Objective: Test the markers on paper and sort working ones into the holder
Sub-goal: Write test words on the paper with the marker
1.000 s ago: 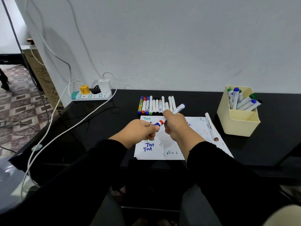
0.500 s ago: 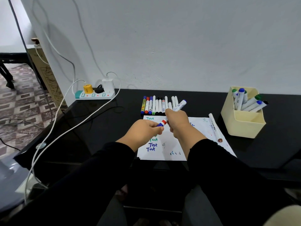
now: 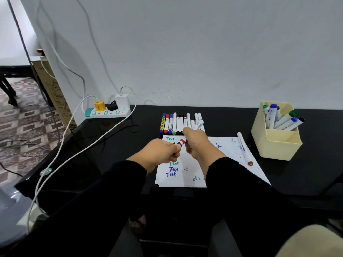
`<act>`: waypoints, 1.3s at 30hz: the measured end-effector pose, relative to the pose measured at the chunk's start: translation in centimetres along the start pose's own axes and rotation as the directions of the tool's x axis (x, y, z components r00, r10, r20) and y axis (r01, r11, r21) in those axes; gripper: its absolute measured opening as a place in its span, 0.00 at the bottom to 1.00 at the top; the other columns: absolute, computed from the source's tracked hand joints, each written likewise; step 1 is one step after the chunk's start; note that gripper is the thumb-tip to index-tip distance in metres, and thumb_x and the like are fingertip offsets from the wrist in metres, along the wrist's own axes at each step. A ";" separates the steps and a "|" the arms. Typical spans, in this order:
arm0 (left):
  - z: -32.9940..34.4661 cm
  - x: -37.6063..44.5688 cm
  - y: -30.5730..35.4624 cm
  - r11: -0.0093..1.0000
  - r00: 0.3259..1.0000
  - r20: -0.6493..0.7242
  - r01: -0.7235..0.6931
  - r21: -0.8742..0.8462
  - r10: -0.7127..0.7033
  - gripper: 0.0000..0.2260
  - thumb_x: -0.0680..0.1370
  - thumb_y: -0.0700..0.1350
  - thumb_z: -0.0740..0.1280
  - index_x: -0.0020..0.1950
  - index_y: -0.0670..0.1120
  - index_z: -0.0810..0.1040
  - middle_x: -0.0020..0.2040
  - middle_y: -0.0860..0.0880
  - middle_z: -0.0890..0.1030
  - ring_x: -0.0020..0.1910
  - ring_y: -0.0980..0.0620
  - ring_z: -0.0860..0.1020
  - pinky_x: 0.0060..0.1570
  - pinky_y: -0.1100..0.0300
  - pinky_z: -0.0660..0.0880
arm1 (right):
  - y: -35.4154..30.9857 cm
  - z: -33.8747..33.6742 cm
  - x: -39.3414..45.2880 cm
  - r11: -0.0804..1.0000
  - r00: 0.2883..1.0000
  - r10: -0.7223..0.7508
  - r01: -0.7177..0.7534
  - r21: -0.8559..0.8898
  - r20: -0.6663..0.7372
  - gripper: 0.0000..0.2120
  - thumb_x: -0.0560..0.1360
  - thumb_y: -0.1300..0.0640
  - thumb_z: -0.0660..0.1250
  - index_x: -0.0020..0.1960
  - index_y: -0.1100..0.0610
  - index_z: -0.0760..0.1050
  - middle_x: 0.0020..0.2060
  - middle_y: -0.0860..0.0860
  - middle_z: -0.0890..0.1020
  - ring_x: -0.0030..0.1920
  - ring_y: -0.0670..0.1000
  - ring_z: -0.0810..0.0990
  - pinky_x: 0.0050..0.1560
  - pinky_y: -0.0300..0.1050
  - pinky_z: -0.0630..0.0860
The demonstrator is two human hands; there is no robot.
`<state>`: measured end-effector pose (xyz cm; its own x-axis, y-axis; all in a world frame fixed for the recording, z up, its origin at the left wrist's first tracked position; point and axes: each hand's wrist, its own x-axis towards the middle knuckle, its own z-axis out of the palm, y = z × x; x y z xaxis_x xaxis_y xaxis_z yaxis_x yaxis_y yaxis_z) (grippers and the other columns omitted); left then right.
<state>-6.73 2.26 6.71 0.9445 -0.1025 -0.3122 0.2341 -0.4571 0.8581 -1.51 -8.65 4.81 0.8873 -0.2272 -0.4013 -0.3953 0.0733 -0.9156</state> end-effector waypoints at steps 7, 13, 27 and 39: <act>-0.2 0.5 -0.2 0.894 0.968 -0.144 -0.126 0.429 0.205 0.15 0.81 0.51 0.58 0.44 0.44 0.78 0.41 0.45 0.79 0.40 0.50 0.75 0.44 0.55 0.72 | -0.6 1.1 0.2 0.987 0.998 -0.069 0.067 0.148 0.011 0.10 0.76 0.65 0.61 0.37 0.57 0.65 0.32 0.52 0.70 0.29 0.48 0.70 0.28 0.39 0.70; -3.0 -0.1 -2.1 0.969 0.998 0.041 0.062 -0.240 -0.054 0.10 0.80 0.46 0.62 0.50 0.40 0.80 0.37 0.49 0.79 0.37 0.55 0.78 0.50 0.61 0.77 | -0.7 -2.5 1.7 0.986 0.997 0.016 -0.003 0.166 -0.075 0.02 0.77 0.59 0.60 0.48 0.58 0.68 0.29 0.50 0.69 0.26 0.45 0.63 0.27 0.37 0.63; -0.8 3.5 -9.2 0.812 0.934 -0.276 -0.025 0.583 0.228 0.16 0.80 0.54 0.59 0.66 0.53 0.72 0.71 0.48 0.67 0.72 0.48 0.62 0.72 0.48 0.53 | 3.5 -4.6 -1.3 0.971 0.976 -0.217 0.217 -0.098 0.007 0.10 0.71 0.53 0.73 0.42 0.58 0.76 0.31 0.52 0.76 0.30 0.48 0.68 0.30 0.39 0.66; -0.3 3.7 -10.2 0.783 0.927 -0.269 -0.040 0.620 0.260 0.16 0.79 0.56 0.58 0.66 0.56 0.72 0.75 0.47 0.61 0.75 0.45 0.55 0.72 0.47 0.48 | 7.6 -2.5 -3.8 0.869 0.919 -0.389 0.391 -0.304 0.070 0.18 0.73 0.56 0.68 0.31 0.55 0.62 0.27 0.54 0.74 0.31 0.50 0.74 0.37 0.42 0.69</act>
<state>-5.58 6.83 -3.09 0.9988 0.0236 0.0434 0.0025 -0.9019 0.4319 -8.46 -9.65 -0.57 0.9854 -0.1694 -0.0140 -0.0685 -0.3206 -0.9447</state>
